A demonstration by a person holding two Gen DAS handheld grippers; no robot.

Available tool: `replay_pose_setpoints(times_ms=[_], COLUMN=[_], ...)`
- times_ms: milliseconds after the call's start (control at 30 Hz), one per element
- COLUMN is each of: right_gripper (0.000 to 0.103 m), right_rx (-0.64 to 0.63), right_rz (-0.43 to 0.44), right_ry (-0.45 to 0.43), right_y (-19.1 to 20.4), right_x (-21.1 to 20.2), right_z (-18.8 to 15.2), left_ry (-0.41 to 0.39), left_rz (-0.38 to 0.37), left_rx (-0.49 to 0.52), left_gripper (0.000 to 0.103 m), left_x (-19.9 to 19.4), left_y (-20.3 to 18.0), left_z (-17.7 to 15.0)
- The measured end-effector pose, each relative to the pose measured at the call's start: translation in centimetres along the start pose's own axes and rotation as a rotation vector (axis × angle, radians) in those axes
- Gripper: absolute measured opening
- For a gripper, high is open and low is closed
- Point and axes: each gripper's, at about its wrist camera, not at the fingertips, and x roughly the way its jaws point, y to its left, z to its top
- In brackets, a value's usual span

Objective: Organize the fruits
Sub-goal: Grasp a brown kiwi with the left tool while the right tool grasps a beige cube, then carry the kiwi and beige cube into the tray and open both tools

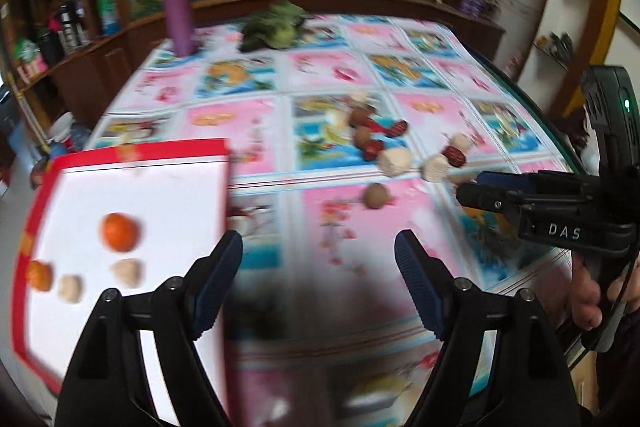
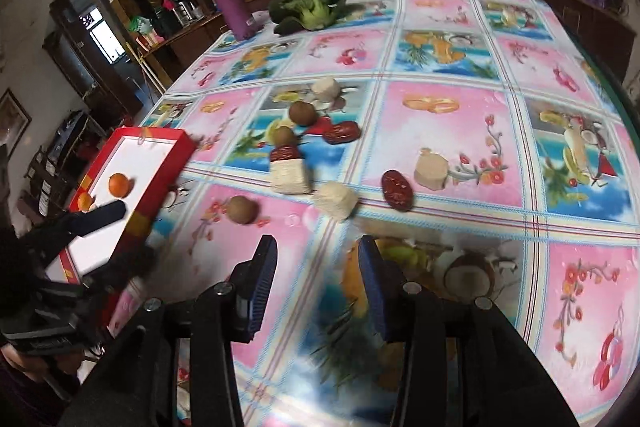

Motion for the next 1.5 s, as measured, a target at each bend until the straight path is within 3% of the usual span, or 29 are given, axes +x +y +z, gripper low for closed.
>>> replay_pose_setpoints(times_ms=[200, 467, 633, 767, 1100, 1300, 1500], right_gripper=[0.042, 0.042, 0.042, 0.031, 0.03, 0.03, 0.03], right_rx=[-0.001, -0.011, -0.024, -0.037, 0.004, 0.02, 0.008], right_rz=[0.001, -0.001, -0.006, -0.024, 0.031, 0.076, 0.102], right_ry=[0.002, 0.006, -0.01, -0.015, -0.017, -0.043, -0.086], right_y=[-1.0, -0.9, -0.8, -0.7, -1.3, -0.9, 1.3], right_x=[1.3, 2.8, 2.9, 2.9, 2.6, 1.9, 1.1], right_z=[0.8, 1.3, 1.2, 1.1, 0.9, 0.6, 0.2], left_ry=[0.09, 0.119, 0.122, 0.14, 0.107, 0.095, 0.025], left_rz=[-0.029, -0.035, -0.053, -0.071, -0.086, -0.102, -0.088], left_rx=[0.002, 0.044, 0.046, 0.054, 0.076, 0.054, 0.022], left_gripper=[0.079, 0.078, 0.061, 0.051, 0.025, 0.025, 0.025], left_x=[4.2, 6.6, 7.7, 8.4, 8.4, 7.8, 4.2], left_y=[-1.6, -2.5, -2.5, -2.7, -3.7, -3.6, -2.3], left_z=[1.1, 2.2, 2.8, 2.6, 2.4, 2.2, 1.9])
